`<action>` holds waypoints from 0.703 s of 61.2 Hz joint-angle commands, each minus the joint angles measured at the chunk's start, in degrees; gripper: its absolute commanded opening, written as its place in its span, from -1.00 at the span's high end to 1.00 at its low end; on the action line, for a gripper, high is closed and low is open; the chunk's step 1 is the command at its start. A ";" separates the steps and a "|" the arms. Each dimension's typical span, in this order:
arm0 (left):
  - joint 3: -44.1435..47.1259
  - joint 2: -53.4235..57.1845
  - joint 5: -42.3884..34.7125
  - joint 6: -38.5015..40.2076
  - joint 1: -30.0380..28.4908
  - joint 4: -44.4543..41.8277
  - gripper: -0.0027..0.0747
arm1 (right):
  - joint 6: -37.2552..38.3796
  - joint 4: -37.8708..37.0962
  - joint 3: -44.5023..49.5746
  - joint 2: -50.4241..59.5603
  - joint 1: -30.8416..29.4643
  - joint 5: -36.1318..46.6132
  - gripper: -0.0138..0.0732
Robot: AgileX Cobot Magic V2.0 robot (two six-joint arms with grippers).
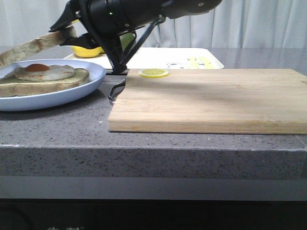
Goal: Place bread and move sandwich to tray
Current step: 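Lower the bread onto the egg, open the right gripper, withdraw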
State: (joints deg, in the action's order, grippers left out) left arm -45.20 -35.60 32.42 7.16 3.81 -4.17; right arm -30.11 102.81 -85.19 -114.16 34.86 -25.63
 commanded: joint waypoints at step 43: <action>-1.62 -0.28 -4.54 0.08 0.36 -0.17 -0.28 | 2.73 -37.70 -2.18 18.50 -14.04 -19.52 -0.22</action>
State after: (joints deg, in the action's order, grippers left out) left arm -45.20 -35.60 32.42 7.16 3.81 -4.17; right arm -28.99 71.84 -85.28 -103.52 22.28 -42.28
